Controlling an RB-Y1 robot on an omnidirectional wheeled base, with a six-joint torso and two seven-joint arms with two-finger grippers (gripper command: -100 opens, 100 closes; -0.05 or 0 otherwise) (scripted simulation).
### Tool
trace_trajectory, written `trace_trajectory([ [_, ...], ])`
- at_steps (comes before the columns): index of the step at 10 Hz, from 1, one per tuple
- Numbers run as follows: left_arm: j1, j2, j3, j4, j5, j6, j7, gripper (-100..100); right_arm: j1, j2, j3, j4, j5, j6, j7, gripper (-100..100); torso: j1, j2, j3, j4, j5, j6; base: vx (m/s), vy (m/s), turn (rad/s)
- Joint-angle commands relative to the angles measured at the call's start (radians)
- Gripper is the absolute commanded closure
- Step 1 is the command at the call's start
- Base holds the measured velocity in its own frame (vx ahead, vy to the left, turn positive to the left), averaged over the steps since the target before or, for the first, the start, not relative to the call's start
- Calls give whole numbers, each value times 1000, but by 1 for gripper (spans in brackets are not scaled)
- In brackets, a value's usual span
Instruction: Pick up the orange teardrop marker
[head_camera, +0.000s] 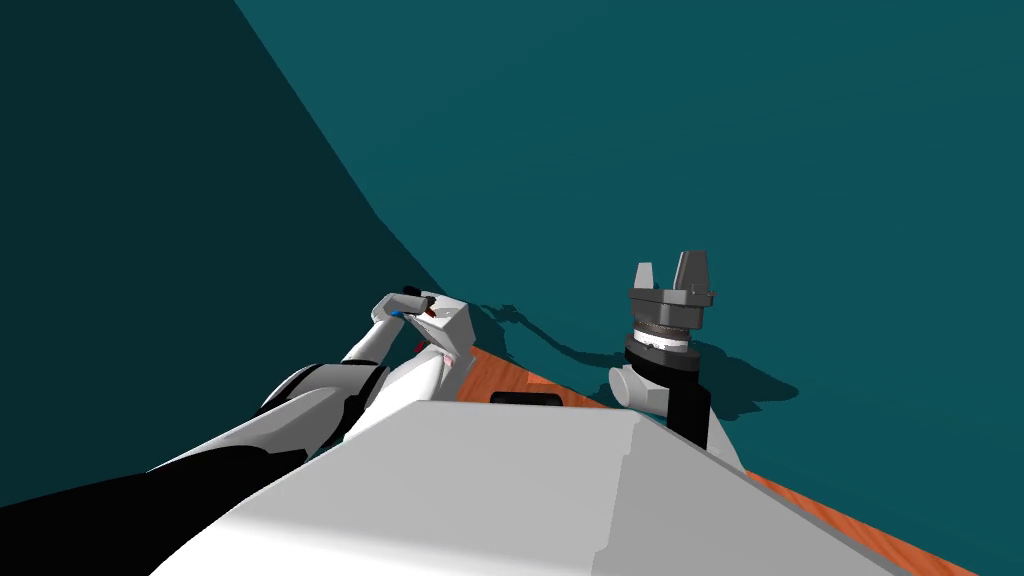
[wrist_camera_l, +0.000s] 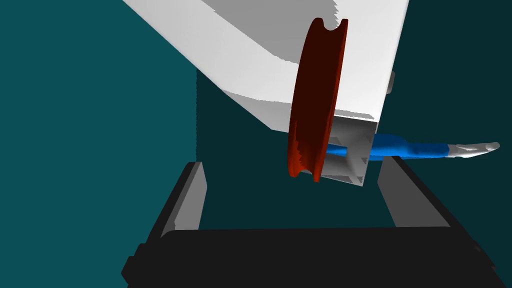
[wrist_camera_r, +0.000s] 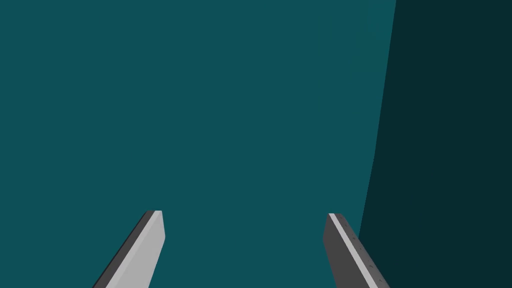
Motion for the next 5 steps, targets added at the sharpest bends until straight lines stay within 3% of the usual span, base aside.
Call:
trace_trajectory([
  [1,-23,9,-3,36,1,15,-12,-100,0,0,0,0,0,0,0,0,0,0,0,0,0,0,42,-39,-11],
  [4,-58,57,-3,135,2,82,-51,-100,0,0,0,0,0,0,0,0,0,-1,-1,0,0,0,70,-48,-42],
  [5,-58,57,-3,135,2,82,-51,-100,0,0,0,0,0,0,0,0,-1,-2,-1,0,0,0,72,-50,-6],
])
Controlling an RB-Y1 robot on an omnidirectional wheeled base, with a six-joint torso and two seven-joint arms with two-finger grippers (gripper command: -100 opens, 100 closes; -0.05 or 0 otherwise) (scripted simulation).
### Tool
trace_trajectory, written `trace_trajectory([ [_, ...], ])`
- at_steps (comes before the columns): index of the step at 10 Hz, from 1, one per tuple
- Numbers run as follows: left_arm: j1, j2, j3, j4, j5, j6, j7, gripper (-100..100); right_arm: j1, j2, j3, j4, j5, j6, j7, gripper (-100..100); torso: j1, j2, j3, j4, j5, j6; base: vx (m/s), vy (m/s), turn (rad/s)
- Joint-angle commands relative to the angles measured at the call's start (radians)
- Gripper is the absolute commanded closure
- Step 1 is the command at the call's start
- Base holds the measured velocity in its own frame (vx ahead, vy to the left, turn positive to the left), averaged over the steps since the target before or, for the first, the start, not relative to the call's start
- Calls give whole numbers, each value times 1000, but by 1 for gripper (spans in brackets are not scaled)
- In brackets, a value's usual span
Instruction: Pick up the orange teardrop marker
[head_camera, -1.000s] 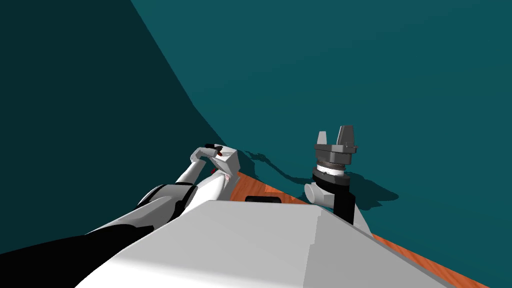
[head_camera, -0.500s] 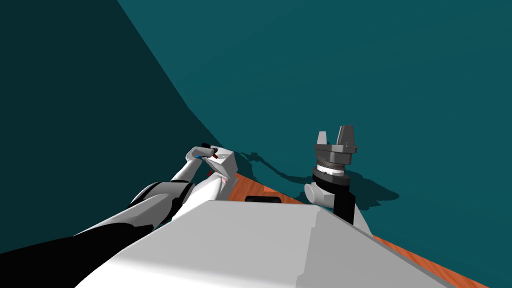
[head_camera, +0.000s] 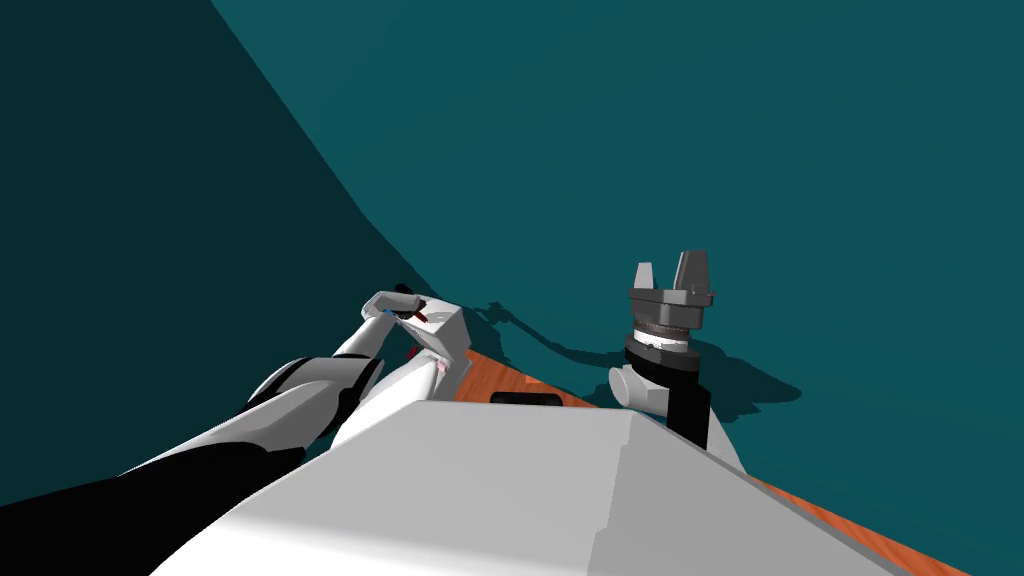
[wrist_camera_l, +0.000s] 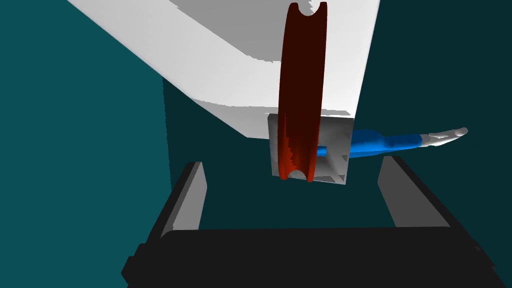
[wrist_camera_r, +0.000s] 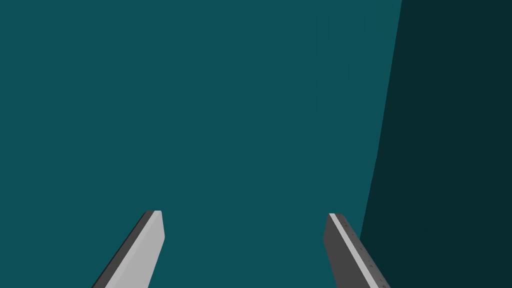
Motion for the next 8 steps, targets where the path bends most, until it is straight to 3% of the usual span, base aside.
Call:
trace_trajectory([
  [1,-14,13,-2,39,-1,16,-13,-100,0,0,0,0,0,0,0,0,0,0,0,0,0,0,59,-41,-18],
  [4,-30,40,-2,93,-1,51,-34,-100,0,0,0,0,0,0,0,0,1,1,1,0,0,0,52,-35,-21],
  [5,-27,34,-2,82,-1,43,-28,-100,0,0,0,0,0,0,0,0,1,2,1,0,0,0,20,-15,1],
  [6,-27,35,-2,85,-1,44,-30,0,0,0,0,0,0,0,0,0,2,3,2,1,1,0,0,0,0],
  [7,-25,40,5,120,-9,25,-16,-100,0,0,0,0,0,0,0,0,3,4,2,1,1,0,-15,28,-191],
  [8,-24,43,9,143,-15,13,-6,-100,0,0,0,0,0,0,0,0,5,6,3,1,1,1,-53,77,-277],
])
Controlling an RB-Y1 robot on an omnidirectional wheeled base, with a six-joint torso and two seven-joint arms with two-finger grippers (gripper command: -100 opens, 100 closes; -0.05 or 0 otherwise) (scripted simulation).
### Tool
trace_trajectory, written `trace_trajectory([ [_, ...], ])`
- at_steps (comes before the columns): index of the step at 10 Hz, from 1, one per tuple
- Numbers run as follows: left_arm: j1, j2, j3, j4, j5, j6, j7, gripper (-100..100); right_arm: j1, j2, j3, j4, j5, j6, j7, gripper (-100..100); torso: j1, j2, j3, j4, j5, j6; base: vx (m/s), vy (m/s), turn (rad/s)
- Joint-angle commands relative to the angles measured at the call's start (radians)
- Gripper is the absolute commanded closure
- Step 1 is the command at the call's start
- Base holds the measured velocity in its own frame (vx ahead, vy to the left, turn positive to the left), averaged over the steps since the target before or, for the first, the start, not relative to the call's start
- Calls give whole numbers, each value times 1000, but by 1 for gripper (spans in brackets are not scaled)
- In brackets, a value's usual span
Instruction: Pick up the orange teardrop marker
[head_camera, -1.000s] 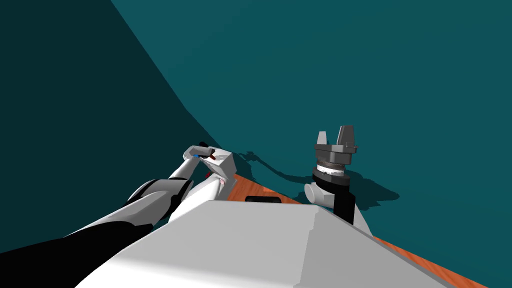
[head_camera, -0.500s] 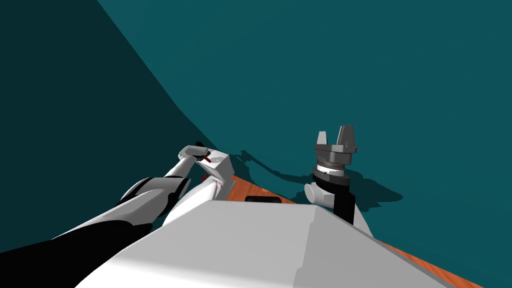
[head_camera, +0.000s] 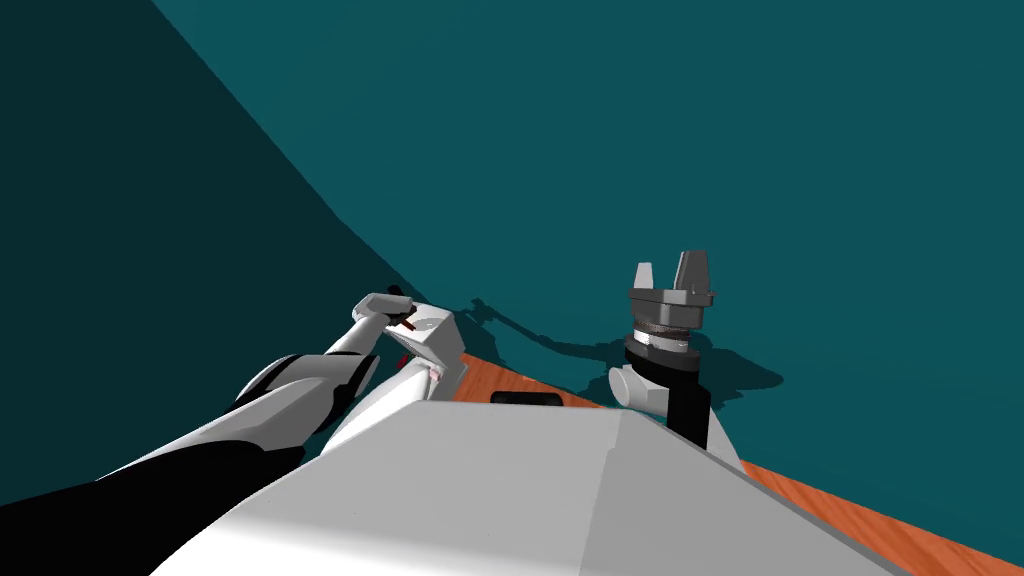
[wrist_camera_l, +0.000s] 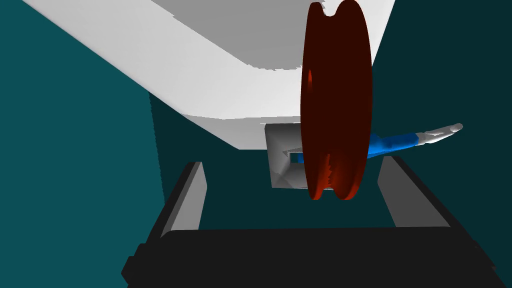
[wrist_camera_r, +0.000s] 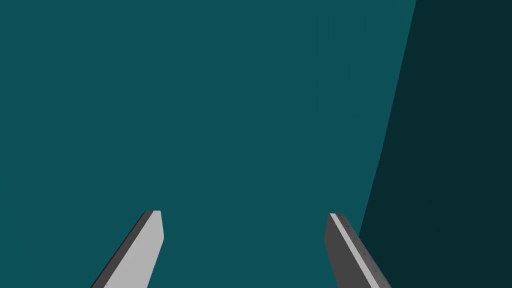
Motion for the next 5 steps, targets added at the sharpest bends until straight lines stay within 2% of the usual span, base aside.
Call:
trace_trajectory([
  [1,5,7,9,38,-8,-23,17,-100,0,0,0,0,0,0,0,0,0,0,0,0,0,0,-84,82,-240],
  [3,6,10,13,62,-13,-36,27,-100,0,0,0,0,0,0,0,0,0,2,1,1,0,-1,-55,46,-132],
  [4,7,9,12,49,-11,-28,24,-100,0,0,0,0,0,0,0,0,-1,1,1,0,0,-1,-13,14,-11],
  [5,7,9,12,51,-12,-29,25,100,0,0,0,0,0,0,0,0,-3,-1,0,0,0,-1,0,0,0],
])
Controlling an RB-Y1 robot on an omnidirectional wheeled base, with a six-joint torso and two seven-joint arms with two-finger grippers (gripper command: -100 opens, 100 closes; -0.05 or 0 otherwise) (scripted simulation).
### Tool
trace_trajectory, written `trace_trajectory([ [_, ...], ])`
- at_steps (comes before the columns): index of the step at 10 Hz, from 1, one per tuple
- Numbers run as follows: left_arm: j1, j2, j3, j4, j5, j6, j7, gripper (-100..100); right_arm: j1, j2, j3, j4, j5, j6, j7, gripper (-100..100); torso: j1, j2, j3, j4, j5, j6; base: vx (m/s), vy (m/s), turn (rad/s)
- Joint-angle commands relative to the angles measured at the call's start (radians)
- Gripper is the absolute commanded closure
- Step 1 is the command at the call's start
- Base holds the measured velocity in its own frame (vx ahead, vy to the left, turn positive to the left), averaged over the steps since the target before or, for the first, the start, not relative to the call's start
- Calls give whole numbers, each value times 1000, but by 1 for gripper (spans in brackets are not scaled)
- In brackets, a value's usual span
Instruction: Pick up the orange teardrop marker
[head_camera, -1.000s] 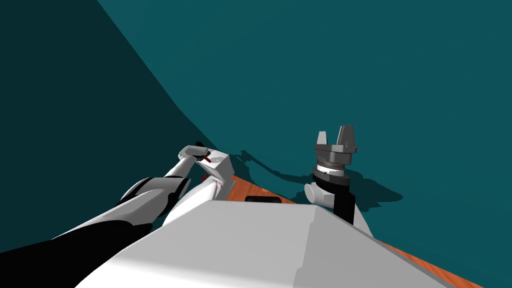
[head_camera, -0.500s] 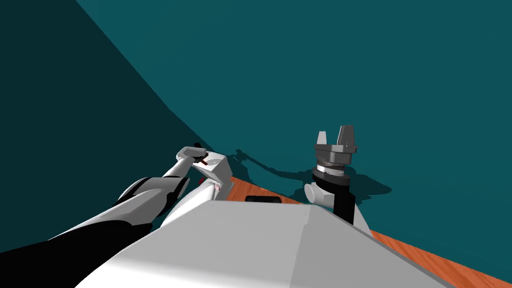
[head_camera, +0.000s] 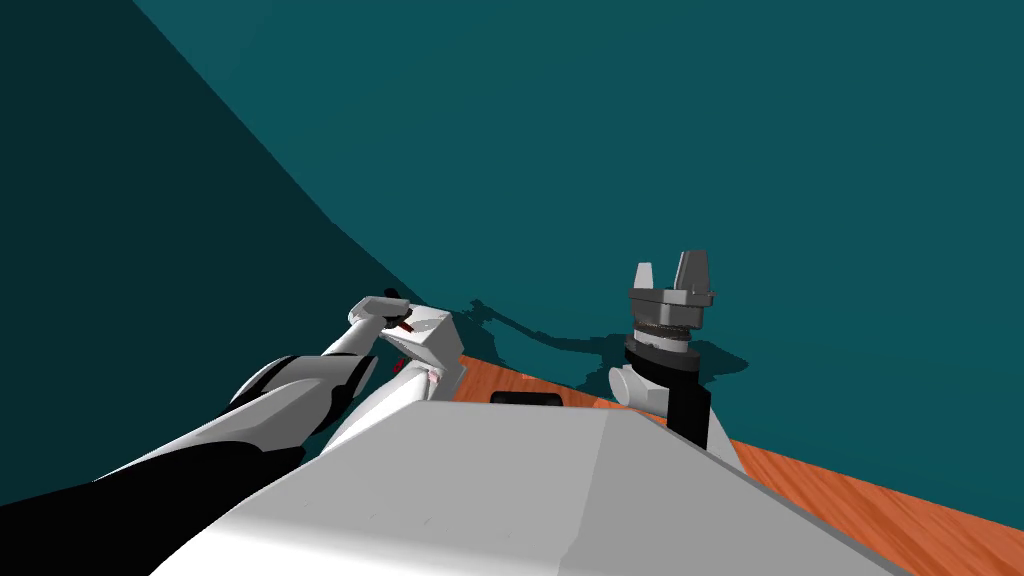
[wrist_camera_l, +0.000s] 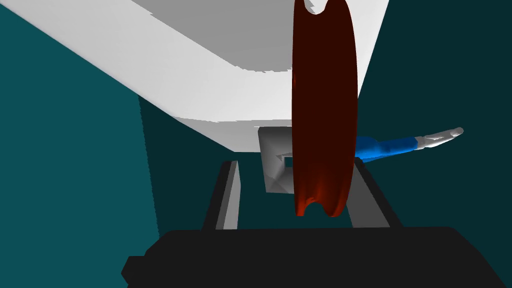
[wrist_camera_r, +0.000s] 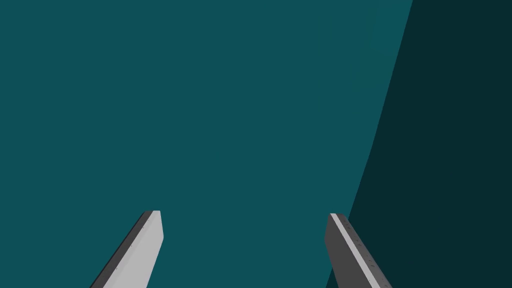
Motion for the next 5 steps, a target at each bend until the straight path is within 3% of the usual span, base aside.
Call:
trace_trajectory([
  [1,0,0,0,0,0,0,0,100,0,0,0,0,0,0,0,0,0,0,0,0,0,0,-4,2,17],
  [4,1,1,0,1,0,2,1,100,0,0,0,0,0,0,0,0,0,-1,0,0,0,1,0,0,0],
  [5,1,1,0,1,0,2,1,0,0,0,0,0,0,0,0,0,0,-1,0,0,0,1,0,0,0],
])
